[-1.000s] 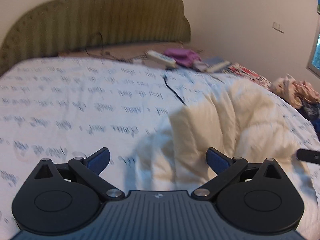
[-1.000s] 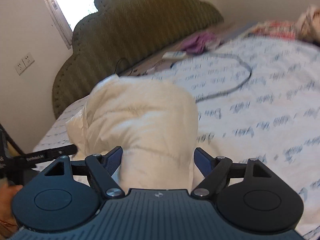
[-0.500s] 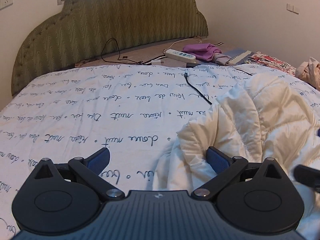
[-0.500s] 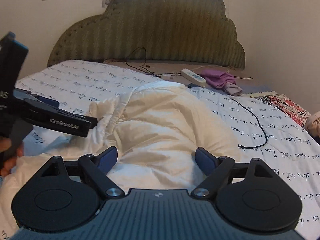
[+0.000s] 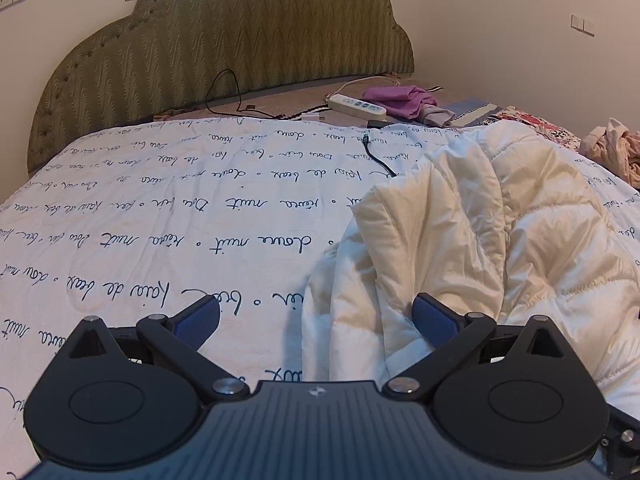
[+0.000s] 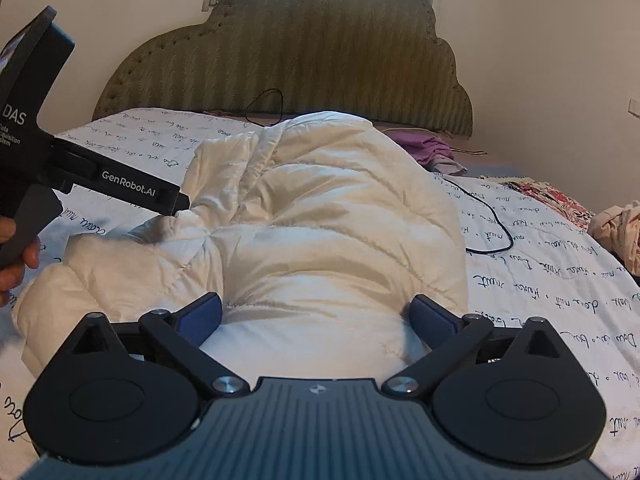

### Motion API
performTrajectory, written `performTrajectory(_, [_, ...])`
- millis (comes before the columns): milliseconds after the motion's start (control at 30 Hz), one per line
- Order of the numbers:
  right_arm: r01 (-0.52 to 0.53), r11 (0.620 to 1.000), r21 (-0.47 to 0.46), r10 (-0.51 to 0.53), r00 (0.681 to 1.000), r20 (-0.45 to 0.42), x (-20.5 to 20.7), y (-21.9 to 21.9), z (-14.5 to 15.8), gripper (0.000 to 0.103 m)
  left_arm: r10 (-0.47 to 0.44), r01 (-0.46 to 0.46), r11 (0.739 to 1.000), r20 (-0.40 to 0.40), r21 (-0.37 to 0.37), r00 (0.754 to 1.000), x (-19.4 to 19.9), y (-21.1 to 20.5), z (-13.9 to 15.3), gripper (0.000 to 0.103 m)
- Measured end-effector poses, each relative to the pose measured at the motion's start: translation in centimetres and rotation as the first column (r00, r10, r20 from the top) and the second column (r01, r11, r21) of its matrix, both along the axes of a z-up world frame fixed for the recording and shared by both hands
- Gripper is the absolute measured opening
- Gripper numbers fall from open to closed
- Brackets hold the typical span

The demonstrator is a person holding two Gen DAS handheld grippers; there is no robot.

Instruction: Fold small clothes

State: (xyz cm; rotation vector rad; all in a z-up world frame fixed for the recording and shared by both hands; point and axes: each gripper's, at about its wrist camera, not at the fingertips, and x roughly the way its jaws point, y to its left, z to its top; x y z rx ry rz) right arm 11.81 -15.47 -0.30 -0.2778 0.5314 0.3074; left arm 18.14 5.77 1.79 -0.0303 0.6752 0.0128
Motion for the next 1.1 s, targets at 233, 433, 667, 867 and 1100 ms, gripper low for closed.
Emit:
performTrajectory(233, [-0.017, 0.999, -0.035, 0.018, 1.000, 0.020, -0.3, 0.2, -0.8, 0.101, -0.002, 0.002, 1.000, -0.008, -0.003, 1.000, -1.2, 0.0, -0.3, 0.103])
performTrajectory(433, [0.007, 1.000, 0.000, -0.007, 1.000, 0.018, -1.2, -0.1, 0.5, 0.097, -0.013, 0.013, 1.000, 0.008, 0.016, 1.000, -3.0, -0.2, 0.2, 0.103])
performTrajectory(667, [0.006, 1.000, -0.014, -0.006, 1.000, 0.008, -2.5, 0.1, -0.5, 0.101, -0.049, 0.049, 0.999, 0.012, -0.004, 0.999, -5.7, -0.7, 0.1, 0.103])
performTrajectory(867, [0.021, 0.996, 0.082, -0.024, 0.999, 0.029, -4.5, -1.2, 1.1, 0.098, -0.067, 0.067, 0.998, 0.011, -0.009, 0.998, -7.7, -0.8, -0.2, 0.103])
performTrajectory(1100, [0.047, 0.996, 0.073, -0.048, 0.999, 0.011, -7.5, -2.9, 0.5, 0.099, -0.089, 0.089, 0.996, 0.015, 0.000, 0.996, -9.6, -1.5, -0.4, 0.103])
